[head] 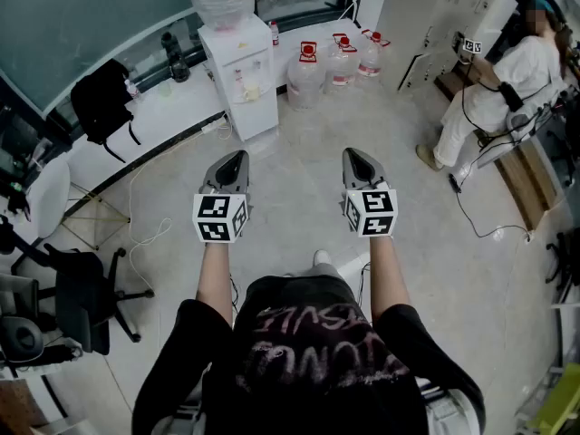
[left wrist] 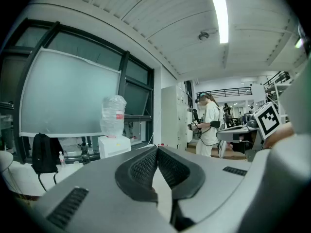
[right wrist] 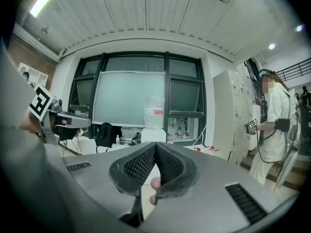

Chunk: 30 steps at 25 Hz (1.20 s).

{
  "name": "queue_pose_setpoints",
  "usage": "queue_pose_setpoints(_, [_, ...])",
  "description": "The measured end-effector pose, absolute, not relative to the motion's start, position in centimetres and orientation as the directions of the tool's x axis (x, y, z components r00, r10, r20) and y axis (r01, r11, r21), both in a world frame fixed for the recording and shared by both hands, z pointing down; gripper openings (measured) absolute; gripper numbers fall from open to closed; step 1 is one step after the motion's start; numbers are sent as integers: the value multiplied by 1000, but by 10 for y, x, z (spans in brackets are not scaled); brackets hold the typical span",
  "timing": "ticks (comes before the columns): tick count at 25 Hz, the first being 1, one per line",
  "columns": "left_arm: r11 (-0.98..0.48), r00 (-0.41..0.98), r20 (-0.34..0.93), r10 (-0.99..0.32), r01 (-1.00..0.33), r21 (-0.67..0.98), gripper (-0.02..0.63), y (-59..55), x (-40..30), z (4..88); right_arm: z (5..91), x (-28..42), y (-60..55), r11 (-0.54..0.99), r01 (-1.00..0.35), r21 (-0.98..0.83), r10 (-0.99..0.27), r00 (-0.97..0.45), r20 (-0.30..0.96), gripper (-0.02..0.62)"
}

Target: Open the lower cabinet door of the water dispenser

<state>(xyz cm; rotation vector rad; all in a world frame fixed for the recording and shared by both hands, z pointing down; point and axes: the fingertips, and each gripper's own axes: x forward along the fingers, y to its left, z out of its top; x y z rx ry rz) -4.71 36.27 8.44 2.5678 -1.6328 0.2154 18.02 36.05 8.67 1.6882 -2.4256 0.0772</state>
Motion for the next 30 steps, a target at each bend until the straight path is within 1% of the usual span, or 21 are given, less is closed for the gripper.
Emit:
queue_pose_setpoints(18, [-408,405,177,-897,-913,17,12,367,-68,92,98,151,362,380,-919,108,-913,-354,204,14])
queue_pose_setpoints(30, [-412,410,199,-890,-911,34,12,328,-66,109,114,156,325,380,-917,119,-908,-347,234,14])
